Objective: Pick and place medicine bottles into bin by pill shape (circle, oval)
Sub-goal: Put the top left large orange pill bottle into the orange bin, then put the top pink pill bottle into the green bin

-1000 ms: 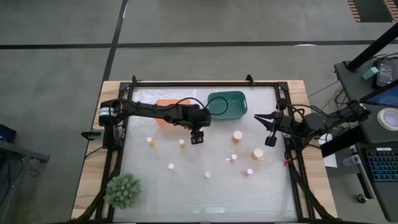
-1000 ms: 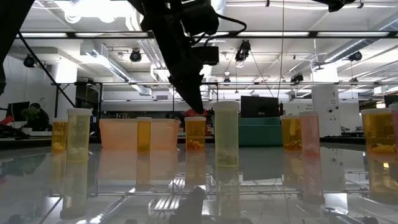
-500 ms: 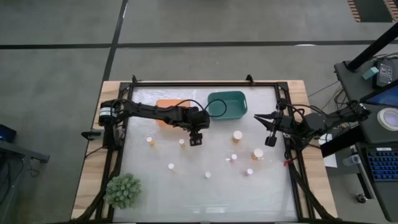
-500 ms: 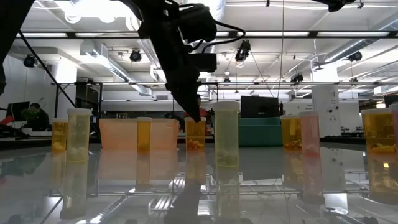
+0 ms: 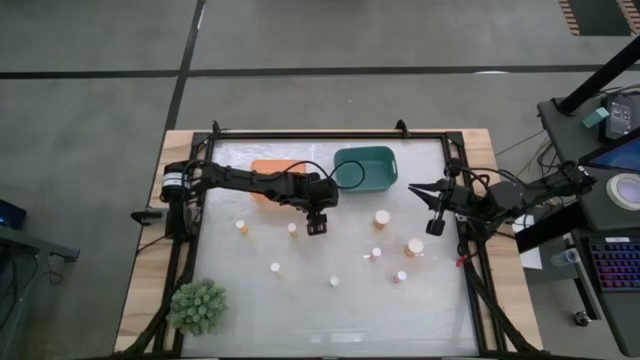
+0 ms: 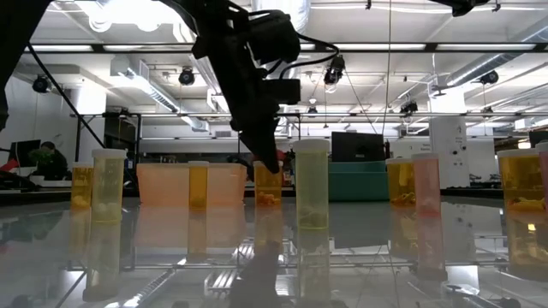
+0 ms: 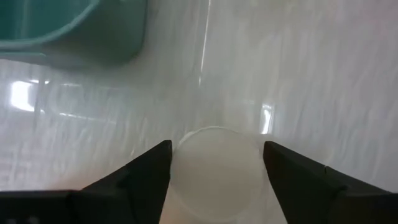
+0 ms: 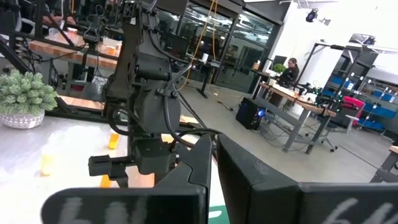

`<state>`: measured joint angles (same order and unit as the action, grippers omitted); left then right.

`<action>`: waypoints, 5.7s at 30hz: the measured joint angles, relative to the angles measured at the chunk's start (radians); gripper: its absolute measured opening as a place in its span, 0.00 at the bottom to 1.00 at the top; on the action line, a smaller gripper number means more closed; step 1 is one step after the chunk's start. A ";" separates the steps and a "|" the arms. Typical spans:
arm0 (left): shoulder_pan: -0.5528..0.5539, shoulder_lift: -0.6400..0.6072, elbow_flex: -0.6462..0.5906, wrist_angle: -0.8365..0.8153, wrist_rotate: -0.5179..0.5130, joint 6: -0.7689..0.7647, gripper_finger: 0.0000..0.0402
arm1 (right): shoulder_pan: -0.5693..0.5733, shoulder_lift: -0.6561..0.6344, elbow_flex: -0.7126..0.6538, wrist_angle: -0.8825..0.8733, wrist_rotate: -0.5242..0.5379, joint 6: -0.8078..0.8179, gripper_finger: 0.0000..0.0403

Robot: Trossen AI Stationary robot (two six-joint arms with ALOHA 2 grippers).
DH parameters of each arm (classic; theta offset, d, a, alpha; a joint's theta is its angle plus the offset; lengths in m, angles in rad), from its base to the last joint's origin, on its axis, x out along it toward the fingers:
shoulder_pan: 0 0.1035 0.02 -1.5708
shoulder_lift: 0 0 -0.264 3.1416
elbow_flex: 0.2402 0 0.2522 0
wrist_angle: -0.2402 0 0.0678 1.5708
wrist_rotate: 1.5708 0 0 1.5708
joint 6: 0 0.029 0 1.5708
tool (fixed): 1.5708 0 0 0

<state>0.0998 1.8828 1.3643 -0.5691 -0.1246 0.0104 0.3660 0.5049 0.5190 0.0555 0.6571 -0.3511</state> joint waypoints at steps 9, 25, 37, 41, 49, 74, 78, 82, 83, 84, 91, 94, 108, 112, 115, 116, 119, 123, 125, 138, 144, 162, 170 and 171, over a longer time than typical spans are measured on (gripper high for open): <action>-0.001 -0.001 0.001 -0.011 -0.002 -0.005 0.47 | 0.000 0.000 0.000 0.000 0.000 0.000 0.04; -0.016 -0.099 0.080 -0.105 -0.003 0.024 0.48 | 0.000 0.000 0.000 -0.011 0.000 0.000 0.04; 0.086 -0.298 0.035 -0.213 -0.042 0.021 0.48 | 0.000 -0.001 0.000 -0.022 0.000 0.000 0.04; 0.152 -0.355 -0.010 -0.225 -0.045 -0.030 0.47 | 0.000 -0.001 0.000 -0.022 0.000 -0.001 0.04; 0.281 -0.430 -0.158 -0.227 -0.064 -0.191 0.48 | 0.000 -0.001 0.000 -0.022 0.000 -0.008 0.04; 0.412 -0.414 -0.349 -0.209 -0.172 -0.424 0.48 | 0.000 0.000 0.000 -0.025 0.000 -0.015 0.04; 0.412 -0.414 -0.359 -0.196 -0.172 -0.429 0.49 | 0.000 0.000 0.000 -0.025 0.000 -0.015 0.04; 0.412 -0.414 -0.359 -0.192 -0.189 -0.451 0.49 | 0.000 0.000 0.000 -0.026 0.000 -0.016 0.04; 0.412 -0.414 -0.359 -0.191 -0.191 -0.452 0.49 | 0.000 0.000 0.000 -0.025 0.000 -0.016 0.04; 0.412 -0.414 -0.359 -0.190 -0.191 -0.452 0.49 | 0.000 0.000 0.000 -0.025 0.000 -0.016 0.04; 0.412 -0.414 -0.359 -0.168 -0.201 -0.474 0.49 | 0.000 0.000 0.000 -0.029 0.000 -0.016 0.04; 0.412 -0.414 -0.359 -0.168 -0.205 -0.475 0.49 | 0.000 0.000 0.000 -0.031 0.000 -0.016 0.04; 0.411 -0.414 -0.438 -0.093 -0.206 -0.485 0.49 | 0.000 0.000 0.000 -0.040 0.000 -0.016 0.04; 0.411 -0.414 -0.438 -0.086 -0.206 -0.497 0.49 | 0.000 0.000 0.000 -0.043 0.000 -0.016 0.04; 0.411 -0.414 -0.436 -0.085 -0.206 -0.502 0.53 | 0.000 0.000 0.000 -0.044 0.000 -0.016 0.04; 0.411 -0.414 -0.435 -0.086 -0.206 -0.502 0.55 | 0.000 0.000 0.000 -0.044 0.000 -0.016 0.04; 0.411 -0.414 -0.436 -0.086 -0.206 -0.502 0.59 | 0.000 0.000 0.000 -0.044 0.000 -0.016 0.04; 0.411 -0.414 -0.435 -0.086 -0.206 -0.502 0.62 | 0.000 0.000 0.000 -0.044 0.000 -0.016 0.04; 0.411 -0.414 -0.434 -0.090 -0.206 -0.497 0.62 | 0.000 0.000 0.000 -0.044 0.000 -0.016 0.04; 0.379 -0.524 -0.298 -0.158 -0.207 -0.387 0.63 | 0.000 0.000 0.000 -0.043 0.000 0.006 0.04; 0.252 -0.622 -0.322 0.052 -0.202 -0.238 0.63 | 0.000 0.000 0.000 -0.012 0.000 0.020 0.04; -0.078 -0.732 -0.542 0.652 -0.026 0.400 0.63 | 0.000 0.097 0.059 -0.029 -0.022 0.359 0.04; -0.073 -0.785 -0.618 0.821 -0.022 0.501 0.63 | 0.000 0.264 0.204 -0.124 -0.046 0.455 0.04; -0.073 -0.791 -0.629 0.845 -0.022 0.508 0.63 | 0.000 0.284 0.226 -0.162 -0.052 0.483 0.04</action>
<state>0.0265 1.0918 0.7357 0.2754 -0.1467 0.5186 0.3660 0.7884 0.7455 -0.1062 0.6052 0.1316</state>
